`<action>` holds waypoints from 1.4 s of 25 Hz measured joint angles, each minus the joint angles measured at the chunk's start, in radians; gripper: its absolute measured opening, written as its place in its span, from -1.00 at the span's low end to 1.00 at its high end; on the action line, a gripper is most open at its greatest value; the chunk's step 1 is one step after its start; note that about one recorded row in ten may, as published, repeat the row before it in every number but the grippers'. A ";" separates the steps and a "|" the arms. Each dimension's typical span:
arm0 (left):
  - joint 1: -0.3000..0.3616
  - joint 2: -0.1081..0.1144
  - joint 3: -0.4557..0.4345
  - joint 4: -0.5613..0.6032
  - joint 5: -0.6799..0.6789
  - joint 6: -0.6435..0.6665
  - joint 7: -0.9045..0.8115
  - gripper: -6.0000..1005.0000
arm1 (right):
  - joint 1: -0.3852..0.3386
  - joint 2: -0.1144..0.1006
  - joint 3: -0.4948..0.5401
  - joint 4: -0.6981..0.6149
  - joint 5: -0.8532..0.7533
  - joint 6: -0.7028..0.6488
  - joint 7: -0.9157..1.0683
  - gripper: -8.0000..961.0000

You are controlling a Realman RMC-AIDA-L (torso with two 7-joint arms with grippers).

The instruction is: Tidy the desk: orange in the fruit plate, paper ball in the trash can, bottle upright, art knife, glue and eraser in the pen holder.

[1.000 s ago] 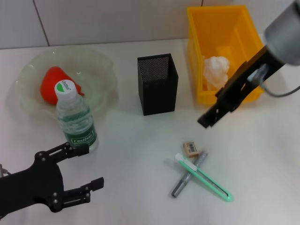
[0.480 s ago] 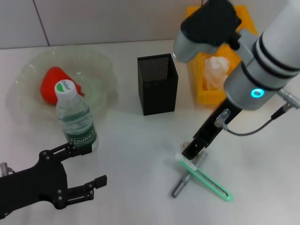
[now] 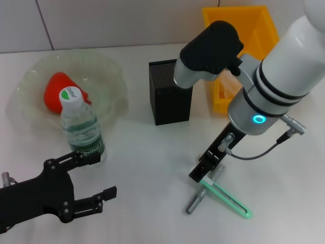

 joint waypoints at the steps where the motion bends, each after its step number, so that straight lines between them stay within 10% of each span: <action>1: 0.000 0.000 0.000 0.000 0.000 0.000 0.000 0.62 | -0.001 0.000 -0.004 0.007 0.000 0.009 0.000 0.66; 35: -0.002 0.000 0.000 -0.004 0.000 0.001 0.001 0.62 | 0.012 0.000 -0.074 0.103 0.031 0.107 0.014 0.49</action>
